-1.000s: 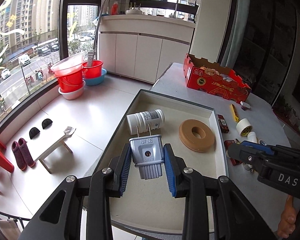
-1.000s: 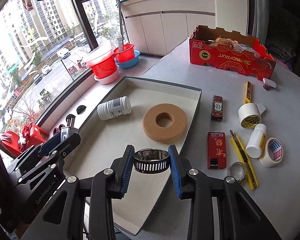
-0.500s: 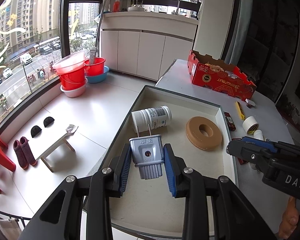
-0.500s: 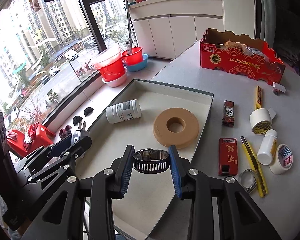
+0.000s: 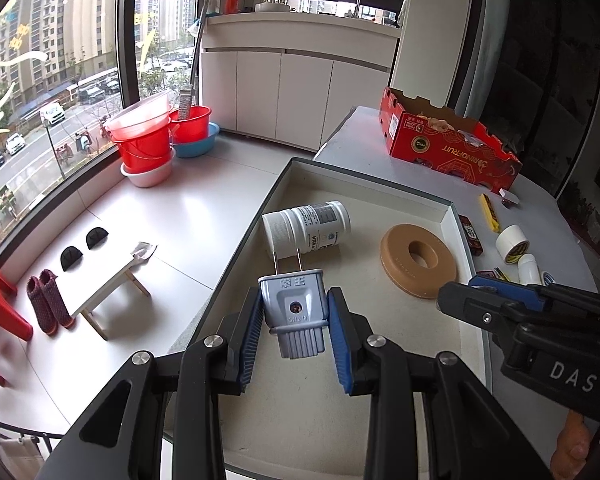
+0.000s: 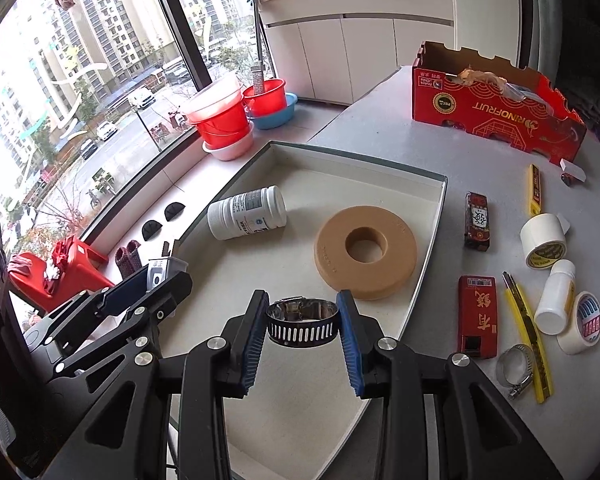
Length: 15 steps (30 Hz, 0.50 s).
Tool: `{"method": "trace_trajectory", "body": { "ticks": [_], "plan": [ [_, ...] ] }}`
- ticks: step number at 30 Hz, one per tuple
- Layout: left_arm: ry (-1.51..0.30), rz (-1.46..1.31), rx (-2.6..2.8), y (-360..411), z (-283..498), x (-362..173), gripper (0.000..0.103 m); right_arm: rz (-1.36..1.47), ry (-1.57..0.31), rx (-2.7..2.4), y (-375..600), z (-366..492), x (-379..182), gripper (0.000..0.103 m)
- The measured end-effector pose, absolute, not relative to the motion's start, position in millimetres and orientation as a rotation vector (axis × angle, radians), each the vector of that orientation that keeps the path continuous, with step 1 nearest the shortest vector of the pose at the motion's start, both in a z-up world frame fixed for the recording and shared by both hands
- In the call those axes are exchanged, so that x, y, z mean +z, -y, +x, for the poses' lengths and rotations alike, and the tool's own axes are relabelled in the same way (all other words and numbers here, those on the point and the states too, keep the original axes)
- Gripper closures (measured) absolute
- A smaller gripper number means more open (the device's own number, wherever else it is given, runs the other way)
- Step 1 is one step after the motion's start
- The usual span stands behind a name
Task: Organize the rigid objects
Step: 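Carry the plug and clamp over the tray and open the left gripper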
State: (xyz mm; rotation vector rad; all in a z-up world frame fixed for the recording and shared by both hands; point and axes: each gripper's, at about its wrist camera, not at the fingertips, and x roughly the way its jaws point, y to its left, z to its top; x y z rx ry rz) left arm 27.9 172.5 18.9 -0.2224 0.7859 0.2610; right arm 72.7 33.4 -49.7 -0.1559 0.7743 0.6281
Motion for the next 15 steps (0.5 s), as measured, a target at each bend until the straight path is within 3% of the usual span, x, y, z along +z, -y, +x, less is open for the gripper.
{"method": "trace_trajectory", "body": {
  "ticks": [13, 14, 15],
  "plan": [
    [-0.833, -0.217, 0.269, -171.1, 34.2, 7.9, 0.068, -0.164, -0.819, 0.612, -36.7, 83.1, -64.2, 0.067],
    [-0.841, -0.219, 0.268, -171.3, 35.2, 6.5, 0.067, -0.163, -0.824, 0.608, -36.8, 84.1, -65.0, 0.067],
    [-0.846, -0.223, 0.268, -171.4, 35.6, 5.7, 0.058, -0.162, -0.831, 0.609, -36.7, 84.7, -65.8, 0.067]
  ]
}}
